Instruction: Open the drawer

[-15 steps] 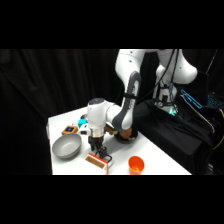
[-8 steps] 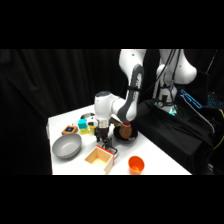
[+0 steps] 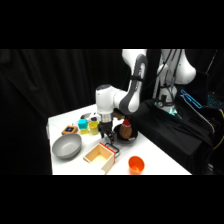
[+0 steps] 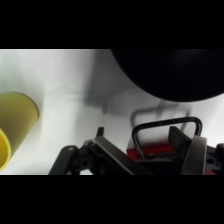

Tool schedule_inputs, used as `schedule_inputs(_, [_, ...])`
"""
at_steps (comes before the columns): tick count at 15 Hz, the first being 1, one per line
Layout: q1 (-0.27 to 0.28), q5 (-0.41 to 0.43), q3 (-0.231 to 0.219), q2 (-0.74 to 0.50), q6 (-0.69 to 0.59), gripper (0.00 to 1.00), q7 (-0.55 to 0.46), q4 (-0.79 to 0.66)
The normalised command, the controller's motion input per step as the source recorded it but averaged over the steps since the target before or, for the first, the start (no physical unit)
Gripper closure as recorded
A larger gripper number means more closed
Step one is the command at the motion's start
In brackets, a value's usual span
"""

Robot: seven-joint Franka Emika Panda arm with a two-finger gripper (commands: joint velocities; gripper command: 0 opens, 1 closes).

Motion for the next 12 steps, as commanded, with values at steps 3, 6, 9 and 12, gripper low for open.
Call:
schedule_inputs(3, [0.033,0.282,0.007,-0.63,-0.82,0.0,-0.16,-0.05])
schedule_inputs(6, [0.206,0.156,-0.181,-0.58,-0.74,0.0,-0.04,0.03])
schedule_inputs(9, [0.254,0.04,-0.227,-0.42,-0.64,0.0,0.12,0.13])
schedule_inputs(12, [0.22,-0.078,-0.203,-0.17,-0.48,0.0,0.29,0.27])
